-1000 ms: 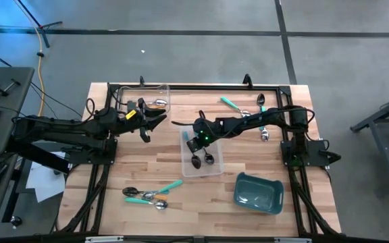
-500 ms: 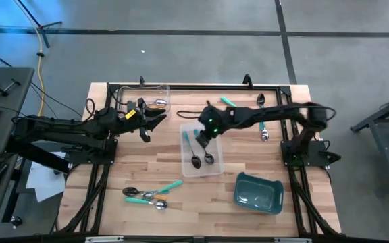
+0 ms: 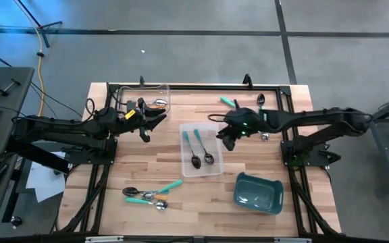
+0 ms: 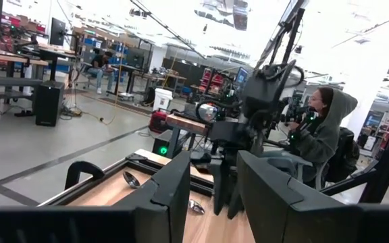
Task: Sort silverware by color (type)
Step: Put the light blue spoon into the blue bin
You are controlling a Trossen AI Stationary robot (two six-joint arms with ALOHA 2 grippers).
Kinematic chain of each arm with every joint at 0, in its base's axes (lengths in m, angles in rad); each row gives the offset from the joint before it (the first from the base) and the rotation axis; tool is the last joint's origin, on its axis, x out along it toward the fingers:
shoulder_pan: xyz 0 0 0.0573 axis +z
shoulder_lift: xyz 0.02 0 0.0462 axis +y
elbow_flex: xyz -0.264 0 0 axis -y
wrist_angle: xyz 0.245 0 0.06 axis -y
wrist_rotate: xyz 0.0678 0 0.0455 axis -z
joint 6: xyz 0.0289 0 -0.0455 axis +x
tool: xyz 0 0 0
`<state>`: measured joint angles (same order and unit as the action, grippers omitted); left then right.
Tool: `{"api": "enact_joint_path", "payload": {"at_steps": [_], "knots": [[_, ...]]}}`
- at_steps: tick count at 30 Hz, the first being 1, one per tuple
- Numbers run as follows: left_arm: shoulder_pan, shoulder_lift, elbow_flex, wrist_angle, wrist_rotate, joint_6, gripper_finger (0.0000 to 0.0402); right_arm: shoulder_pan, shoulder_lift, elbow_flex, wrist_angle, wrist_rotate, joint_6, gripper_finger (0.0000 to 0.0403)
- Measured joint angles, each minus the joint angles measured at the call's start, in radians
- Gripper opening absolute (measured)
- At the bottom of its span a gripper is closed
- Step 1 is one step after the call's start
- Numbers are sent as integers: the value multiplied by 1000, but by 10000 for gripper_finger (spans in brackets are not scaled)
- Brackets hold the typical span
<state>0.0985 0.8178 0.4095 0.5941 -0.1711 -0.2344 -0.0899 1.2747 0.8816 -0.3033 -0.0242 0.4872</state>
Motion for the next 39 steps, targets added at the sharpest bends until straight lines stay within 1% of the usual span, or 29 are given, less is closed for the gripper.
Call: {"api": "enact_joint_path", "payload": {"at_steps": [4,7,9,13,16,22,30,39], "knots": [[0,0,0,3,0,0,113,17,-90,-158,306,-2,77,87],[0,0,0,4,0,-1,113,19,-124,-229,552,-6,67,87],[0,0,0,4,0,-20,113,18,-129,-245,671,-5,-8,87],[0,0,0,4,7,-52,113,18,-128,-245,800,-5,-196,87],[-1,0,0,9,20,-52,113,18,-127,-245,825,-5,-276,87],[-1,0,0,10,30,-49,113,18,-127,-245,816,-5,-278,87],[-1,0,0,9,30,31,113,18,-127,-245,817,-5,-278,87],[-1,0,0,2,30,82,113,18,-126,-245,806,-5,-336,87]]}}
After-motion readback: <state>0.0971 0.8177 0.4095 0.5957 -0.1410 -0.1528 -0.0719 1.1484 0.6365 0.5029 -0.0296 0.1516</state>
